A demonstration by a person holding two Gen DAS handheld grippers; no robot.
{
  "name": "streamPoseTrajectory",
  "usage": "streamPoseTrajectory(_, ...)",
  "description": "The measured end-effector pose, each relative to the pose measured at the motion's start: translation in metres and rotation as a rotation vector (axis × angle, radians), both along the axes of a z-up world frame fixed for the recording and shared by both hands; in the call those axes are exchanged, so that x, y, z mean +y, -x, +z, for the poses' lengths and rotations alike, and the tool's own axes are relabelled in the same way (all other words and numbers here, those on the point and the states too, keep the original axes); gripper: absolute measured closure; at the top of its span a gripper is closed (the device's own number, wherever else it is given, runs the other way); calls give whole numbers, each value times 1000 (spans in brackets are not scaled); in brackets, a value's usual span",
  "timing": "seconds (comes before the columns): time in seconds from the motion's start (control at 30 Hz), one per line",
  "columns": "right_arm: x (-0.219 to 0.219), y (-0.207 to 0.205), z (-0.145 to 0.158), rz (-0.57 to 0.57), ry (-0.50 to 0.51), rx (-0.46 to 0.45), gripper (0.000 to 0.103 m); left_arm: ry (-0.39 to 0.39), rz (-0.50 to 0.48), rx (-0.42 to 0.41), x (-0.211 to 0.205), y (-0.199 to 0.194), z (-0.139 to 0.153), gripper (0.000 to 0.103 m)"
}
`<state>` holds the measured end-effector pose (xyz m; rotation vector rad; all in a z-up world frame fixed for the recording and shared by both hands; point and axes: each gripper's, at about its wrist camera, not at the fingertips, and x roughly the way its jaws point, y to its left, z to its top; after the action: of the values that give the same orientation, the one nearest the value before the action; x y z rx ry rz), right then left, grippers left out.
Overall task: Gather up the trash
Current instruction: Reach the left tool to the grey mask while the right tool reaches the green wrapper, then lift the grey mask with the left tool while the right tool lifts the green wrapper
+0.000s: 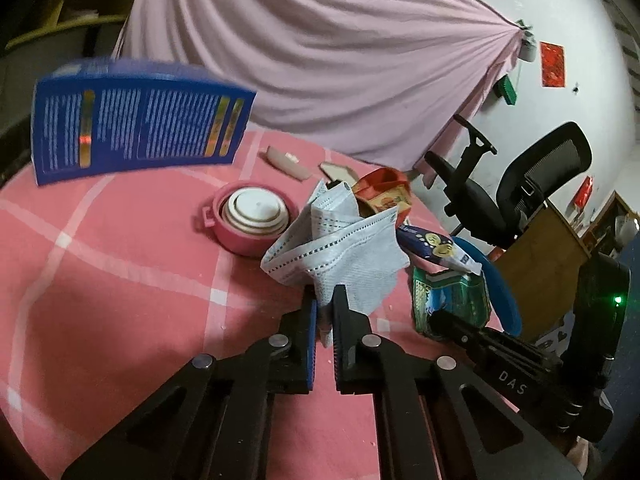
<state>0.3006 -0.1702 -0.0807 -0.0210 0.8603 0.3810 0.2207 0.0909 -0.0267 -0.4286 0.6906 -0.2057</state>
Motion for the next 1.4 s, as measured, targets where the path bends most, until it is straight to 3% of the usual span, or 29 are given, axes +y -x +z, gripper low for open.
streamPoseTrajectory(0.37,-14,33,0,33,-92,-66,99,-117,0,-90,-40,33,5,100)
streamPoseTrajectory(0.8,-50,59,23,-3,-161,-285,100,-225,25,-227,-89,35,16,100)
streamPoseTrajectory(0.93,-59,60,29,-13,-159,-335,100,-209,26,-246,-100,26,19,100)
streamPoseTrajectory(1.07,-72,61,41,-32,-164,-394,100,-213,14,-315,-123,17,28,100)
streamPoseTrajectory(1.27,-107,61,74,-79,-152,-546,100,-205,-41,-455,-181,-7,47,100)
streamPoseTrajectory(1.4,-135,60,96,-121,-117,-659,100,-201,-99,-502,-221,-29,55,100)
